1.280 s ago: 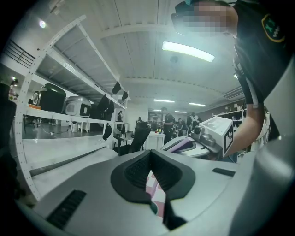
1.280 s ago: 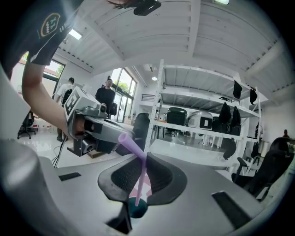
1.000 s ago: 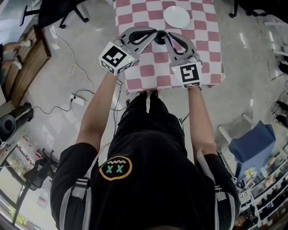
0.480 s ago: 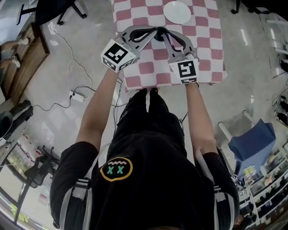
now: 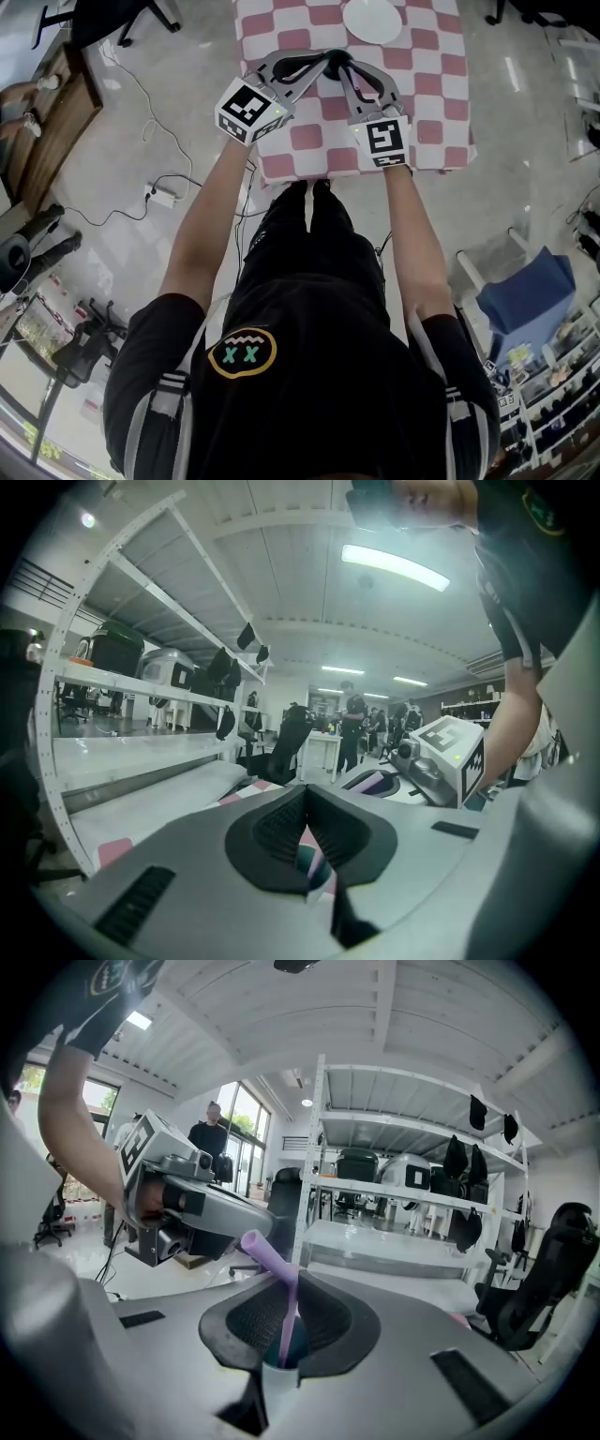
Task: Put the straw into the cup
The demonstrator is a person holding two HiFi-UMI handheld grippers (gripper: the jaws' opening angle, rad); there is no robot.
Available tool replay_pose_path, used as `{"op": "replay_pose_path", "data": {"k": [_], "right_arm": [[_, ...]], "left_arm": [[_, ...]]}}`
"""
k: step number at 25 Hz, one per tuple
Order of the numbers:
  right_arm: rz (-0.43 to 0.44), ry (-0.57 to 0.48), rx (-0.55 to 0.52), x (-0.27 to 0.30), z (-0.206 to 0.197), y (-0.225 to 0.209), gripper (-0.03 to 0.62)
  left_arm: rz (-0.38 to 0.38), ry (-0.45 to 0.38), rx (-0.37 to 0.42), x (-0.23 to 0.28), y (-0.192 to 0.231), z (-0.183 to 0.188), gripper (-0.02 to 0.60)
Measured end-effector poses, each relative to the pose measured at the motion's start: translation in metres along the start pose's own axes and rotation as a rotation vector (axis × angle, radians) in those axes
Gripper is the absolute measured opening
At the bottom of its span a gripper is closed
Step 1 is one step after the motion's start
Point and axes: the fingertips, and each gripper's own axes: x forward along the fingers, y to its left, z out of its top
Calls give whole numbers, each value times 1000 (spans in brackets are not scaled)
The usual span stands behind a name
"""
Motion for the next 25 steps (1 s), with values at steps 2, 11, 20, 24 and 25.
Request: {"op": "replay_pose_path", "data": {"k": [2, 11, 20, 24, 25], "right_arm": [[-1, 7, -1, 1, -4, 0, 54], [10, 31, -4, 5, -19, 4, 55], [16, 40, 12, 2, -26, 8, 57], [12, 38, 17, 3, -27, 7, 57], [13, 37, 16, 3, -27, 7, 57]], "left_arm": [[0, 4, -1, 1, -1, -3, 17], [9, 9, -8, -1, -1, -8, 17], [6, 14, -8, -1, -4, -8, 17], [6, 15, -9, -1, -4, -10, 17], [7, 15, -9, -1, -4, -10, 17]]}}
